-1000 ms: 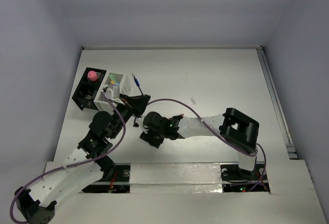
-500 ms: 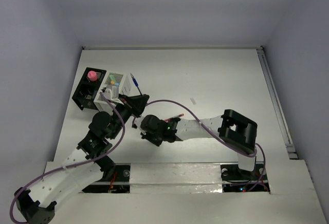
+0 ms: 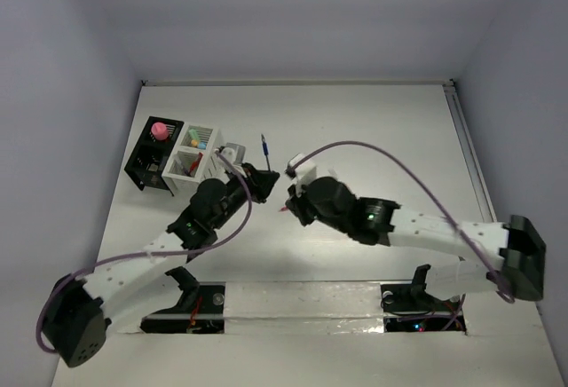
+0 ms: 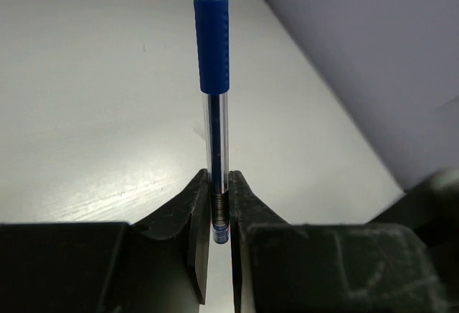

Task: Sort the stationery into containers
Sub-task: Close the pen cap on the pen.

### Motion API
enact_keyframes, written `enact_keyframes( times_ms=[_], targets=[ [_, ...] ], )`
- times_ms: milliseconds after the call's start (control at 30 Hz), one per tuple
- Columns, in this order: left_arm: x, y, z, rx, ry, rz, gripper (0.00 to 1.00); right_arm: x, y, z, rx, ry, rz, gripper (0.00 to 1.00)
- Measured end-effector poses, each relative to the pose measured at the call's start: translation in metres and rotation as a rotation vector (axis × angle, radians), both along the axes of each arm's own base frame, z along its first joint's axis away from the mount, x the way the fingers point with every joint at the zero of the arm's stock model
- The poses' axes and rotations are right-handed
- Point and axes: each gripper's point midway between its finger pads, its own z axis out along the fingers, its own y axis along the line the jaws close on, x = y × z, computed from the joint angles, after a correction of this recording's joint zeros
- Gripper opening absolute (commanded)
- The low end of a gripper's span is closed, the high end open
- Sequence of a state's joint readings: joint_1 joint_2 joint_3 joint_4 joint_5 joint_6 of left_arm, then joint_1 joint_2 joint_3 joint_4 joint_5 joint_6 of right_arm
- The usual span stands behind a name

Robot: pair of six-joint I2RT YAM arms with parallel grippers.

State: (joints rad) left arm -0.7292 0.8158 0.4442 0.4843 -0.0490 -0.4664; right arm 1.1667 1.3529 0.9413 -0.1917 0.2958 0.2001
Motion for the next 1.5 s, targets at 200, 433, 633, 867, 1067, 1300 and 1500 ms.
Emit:
enact_keyframes(
  times_ms=[200, 433, 633, 867, 1067, 1300, 1500],
  targets=[
    [-0.005, -0.023, -0.073, 0.143, 0.099, -0.134, 0.00, 0.018, -0.014, 0.140, 0.423, -0.200, -0.094, 0.00],
    [-0.018, -0.033, -0.050, 0.106, -0.010, -0.234, 0.00, 0.053, 0.002, 0.200, 0.576, -0.319, -0.149, 0.00],
    [-0.028, -0.038, -0.030, 0.063, -0.088, -0.289, 0.00, 0.095, 0.006, 0.189, 0.584, -0.302, -0.205, 0.00],
    [-0.032, -0.039, -0.033, 0.064, -0.087, -0.309, 0.00, 0.096, 0.013, 0.204, 0.683, -0.286, -0.156, 0.00],
    [-0.033, -0.037, -0.029, 0.057, -0.098, -0.305, 0.00, 0.092, 0.017, 0.208, 0.715, -0.269, -0.133, 0.00],
    [-0.034, -0.036, -0.023, 0.044, -0.115, -0.301, 0.00, 0.093, 0.017, 0.202, 0.727, -0.251, -0.137, 0.00],
    [-0.035, -0.034, -0.023, 0.037, -0.119, -0.298, 0.00, 0.096, 0.018, 0.192, 0.723, -0.233, -0.142, 0.00]
  ],
)
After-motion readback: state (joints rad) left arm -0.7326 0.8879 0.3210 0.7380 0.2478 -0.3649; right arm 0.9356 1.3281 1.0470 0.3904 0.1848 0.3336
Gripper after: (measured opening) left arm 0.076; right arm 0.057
